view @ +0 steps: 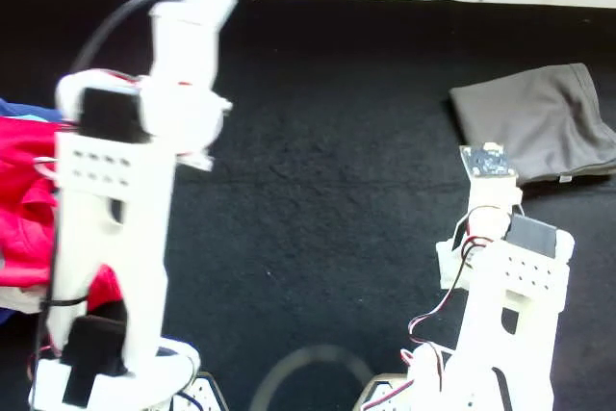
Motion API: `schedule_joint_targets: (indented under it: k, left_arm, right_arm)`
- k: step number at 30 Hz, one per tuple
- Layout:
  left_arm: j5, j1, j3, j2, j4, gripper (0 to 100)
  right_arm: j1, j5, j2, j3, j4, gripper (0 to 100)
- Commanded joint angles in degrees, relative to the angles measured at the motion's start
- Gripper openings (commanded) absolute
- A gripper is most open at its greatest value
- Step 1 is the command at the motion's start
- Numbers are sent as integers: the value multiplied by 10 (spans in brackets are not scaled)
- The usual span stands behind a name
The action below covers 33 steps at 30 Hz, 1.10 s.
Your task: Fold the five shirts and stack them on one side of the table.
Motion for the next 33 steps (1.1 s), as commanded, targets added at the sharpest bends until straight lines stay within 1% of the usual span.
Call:
schedule_joint_targets:
  k: [1, 3, 5, 8, 10, 13, 15, 17, 21, 24, 26, 33]
  left_arm:
    - [3, 18, 6, -8, 6, 10]
    - [3, -36, 64, -8, 6, 15]
    - [1, -95, 133, -5, 6, 64]
    - [-58, -183, 235, -8, 2, 169]
    - [-73, -240, 284, -8, 2, 207]
    - [-87, -311, 335, -8, 4, 204]
    - [-108, -354, 367, -8, 2, 205]
    - [-147, -400, 394, -4, -4, 206]
    - [-199, -495, 435, -7, -68, 207]
    - [-220, -532, 453, -3, -96, 207]
    - [-233, -543, 477, -3, -129, 207]
    - [-235, -515, 596, -3, -304, 203]
  right_arm:
    - [7, 5, -15, 1, -2, 173]
    - [7, 5, -15, 1, -1, 173]
    - [7, 5, -15, 1, -1, 173]
    - [5, 5, -14, 1, -6, 173]
    - [3, 5, -10, 0, -7, 173]
    - [-12, 5, -9, 1, -21, 173]
    - [-24, 5, -9, 1, -22, 173]
    - [-36, 5, -10, 1, -22, 173]
    - [-46, 5, -14, 1, -22, 173]
    - [-46, 5, -13, 0, -22, 173]
    - [-46, 5, -11, -3, -22, 173]
    - [-47, 5, -10, -4, -22, 173]
